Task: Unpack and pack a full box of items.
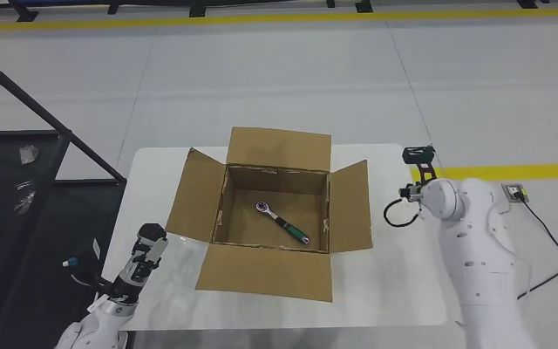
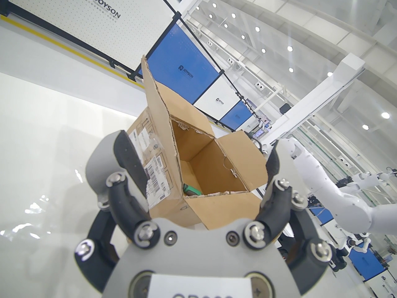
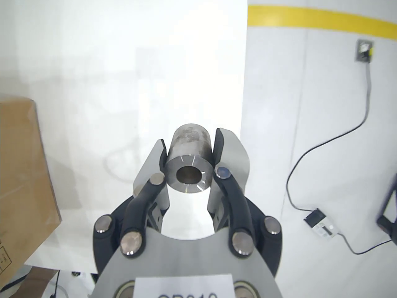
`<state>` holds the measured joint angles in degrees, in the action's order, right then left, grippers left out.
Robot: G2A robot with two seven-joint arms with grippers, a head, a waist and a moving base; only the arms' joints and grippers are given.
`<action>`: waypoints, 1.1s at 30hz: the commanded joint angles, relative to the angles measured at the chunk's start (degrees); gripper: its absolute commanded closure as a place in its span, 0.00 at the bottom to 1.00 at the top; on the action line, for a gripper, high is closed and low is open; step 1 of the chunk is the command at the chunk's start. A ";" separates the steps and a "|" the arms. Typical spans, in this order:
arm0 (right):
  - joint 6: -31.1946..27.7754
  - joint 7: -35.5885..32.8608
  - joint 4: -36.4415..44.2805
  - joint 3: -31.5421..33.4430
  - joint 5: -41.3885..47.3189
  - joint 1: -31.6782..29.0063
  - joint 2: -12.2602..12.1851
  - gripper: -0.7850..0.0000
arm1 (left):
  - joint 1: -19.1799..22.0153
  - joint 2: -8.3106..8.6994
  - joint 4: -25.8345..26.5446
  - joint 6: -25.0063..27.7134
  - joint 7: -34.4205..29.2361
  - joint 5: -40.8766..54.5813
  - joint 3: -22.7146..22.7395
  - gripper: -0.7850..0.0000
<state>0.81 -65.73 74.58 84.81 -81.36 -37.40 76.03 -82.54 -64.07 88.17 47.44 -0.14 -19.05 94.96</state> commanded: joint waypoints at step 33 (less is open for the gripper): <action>-9.31 2.95 -23.91 -50.02 9.05 21.13 16.61 1.00 | 0.00 0.00 0.00 0.00 0.00 0.00 0.00 0.00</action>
<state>-8.40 -63.03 56.42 35.78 -73.63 -17.68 91.56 -82.54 -64.07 88.17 47.44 -0.14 -19.05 94.96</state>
